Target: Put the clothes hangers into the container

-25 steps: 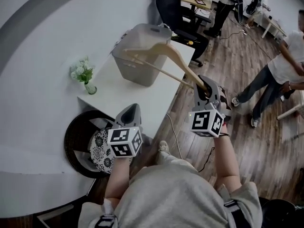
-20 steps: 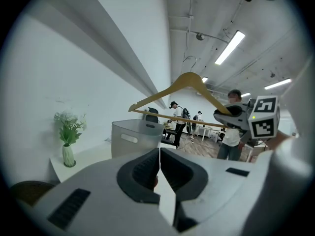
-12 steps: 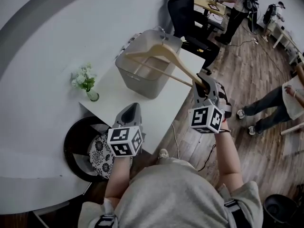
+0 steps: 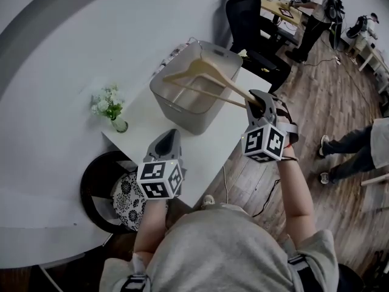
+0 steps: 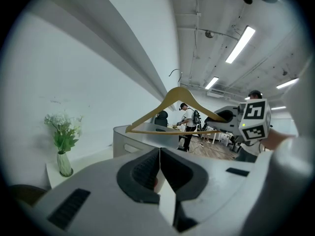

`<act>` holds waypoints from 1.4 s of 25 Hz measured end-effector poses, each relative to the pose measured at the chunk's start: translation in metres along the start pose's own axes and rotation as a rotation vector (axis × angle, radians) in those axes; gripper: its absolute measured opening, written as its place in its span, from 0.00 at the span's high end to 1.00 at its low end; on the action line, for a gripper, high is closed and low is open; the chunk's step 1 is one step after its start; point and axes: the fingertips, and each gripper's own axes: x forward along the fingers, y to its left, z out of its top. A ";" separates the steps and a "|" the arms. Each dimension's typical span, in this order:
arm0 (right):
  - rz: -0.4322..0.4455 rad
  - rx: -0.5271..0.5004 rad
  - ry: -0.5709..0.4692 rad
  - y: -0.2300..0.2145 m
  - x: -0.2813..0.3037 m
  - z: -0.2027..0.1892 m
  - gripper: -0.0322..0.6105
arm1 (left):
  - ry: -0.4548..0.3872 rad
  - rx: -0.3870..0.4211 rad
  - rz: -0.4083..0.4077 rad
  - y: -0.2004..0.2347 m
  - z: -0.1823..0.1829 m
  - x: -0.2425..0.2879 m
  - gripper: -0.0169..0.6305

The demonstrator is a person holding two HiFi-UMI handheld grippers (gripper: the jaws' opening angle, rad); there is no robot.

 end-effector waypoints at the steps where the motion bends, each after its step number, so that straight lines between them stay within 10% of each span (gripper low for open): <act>1: 0.011 -0.014 0.001 0.000 0.006 -0.001 0.88 | -0.001 -0.001 0.006 0.001 0.000 0.003 0.96; 35: 0.423 -0.507 0.043 0.034 0.160 0.003 0.87 | -0.017 -0.048 0.154 0.038 -0.002 0.042 0.96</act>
